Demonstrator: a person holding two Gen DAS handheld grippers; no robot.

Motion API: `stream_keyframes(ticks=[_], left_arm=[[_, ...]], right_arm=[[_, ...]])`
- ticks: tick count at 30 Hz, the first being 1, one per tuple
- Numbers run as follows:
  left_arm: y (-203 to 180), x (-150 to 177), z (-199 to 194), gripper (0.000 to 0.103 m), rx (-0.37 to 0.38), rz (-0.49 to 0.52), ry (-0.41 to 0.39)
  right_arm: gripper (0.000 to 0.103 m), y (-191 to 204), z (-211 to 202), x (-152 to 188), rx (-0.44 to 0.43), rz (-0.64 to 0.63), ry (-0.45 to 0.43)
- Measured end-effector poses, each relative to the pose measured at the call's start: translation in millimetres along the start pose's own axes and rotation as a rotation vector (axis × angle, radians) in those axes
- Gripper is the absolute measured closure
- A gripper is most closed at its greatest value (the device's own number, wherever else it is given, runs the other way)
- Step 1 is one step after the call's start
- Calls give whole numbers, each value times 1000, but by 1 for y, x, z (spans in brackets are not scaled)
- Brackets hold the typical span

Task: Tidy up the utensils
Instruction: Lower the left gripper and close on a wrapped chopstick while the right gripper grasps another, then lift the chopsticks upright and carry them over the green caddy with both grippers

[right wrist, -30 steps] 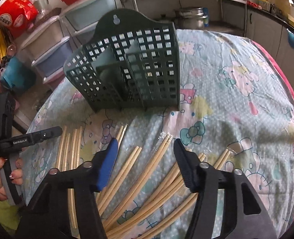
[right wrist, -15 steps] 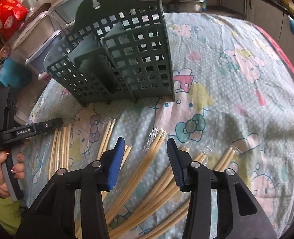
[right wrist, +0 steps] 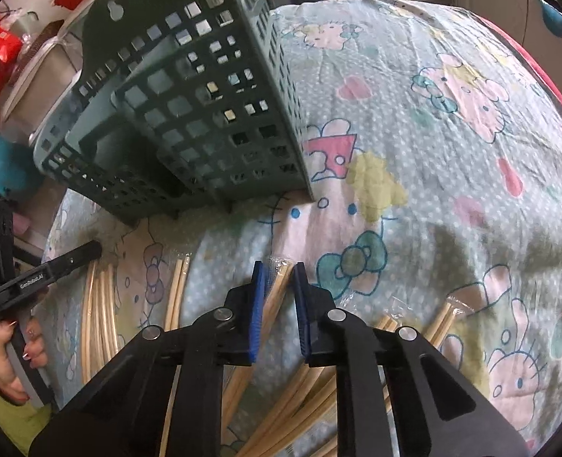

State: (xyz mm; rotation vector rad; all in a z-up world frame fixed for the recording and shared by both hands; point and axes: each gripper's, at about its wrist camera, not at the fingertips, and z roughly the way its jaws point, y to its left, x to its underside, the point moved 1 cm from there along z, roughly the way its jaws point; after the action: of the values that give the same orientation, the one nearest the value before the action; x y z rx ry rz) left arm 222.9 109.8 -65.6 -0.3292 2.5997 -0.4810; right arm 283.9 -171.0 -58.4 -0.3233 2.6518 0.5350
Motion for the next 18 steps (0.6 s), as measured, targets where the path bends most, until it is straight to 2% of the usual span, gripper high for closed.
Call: stream_keyframes(ticks=[5, 8, 13, 18], left_arm=[[-5, -1, -16, 98, 8, 27, -43], [-18, -4, -33, 99, 13, 75, -95], [-50, -11, -72, 99, 16, 177, -215], [-83, -21, -108, 100, 43, 242, -322]], right_arm=[[92, -4, -18, -2, -46, 12, -45], [93, -3, -37, -4, -82, -5, -97], [94, 11, -77, -5, -126, -76, -204], [95, 33, -114, -4, -127, -159, -322]])
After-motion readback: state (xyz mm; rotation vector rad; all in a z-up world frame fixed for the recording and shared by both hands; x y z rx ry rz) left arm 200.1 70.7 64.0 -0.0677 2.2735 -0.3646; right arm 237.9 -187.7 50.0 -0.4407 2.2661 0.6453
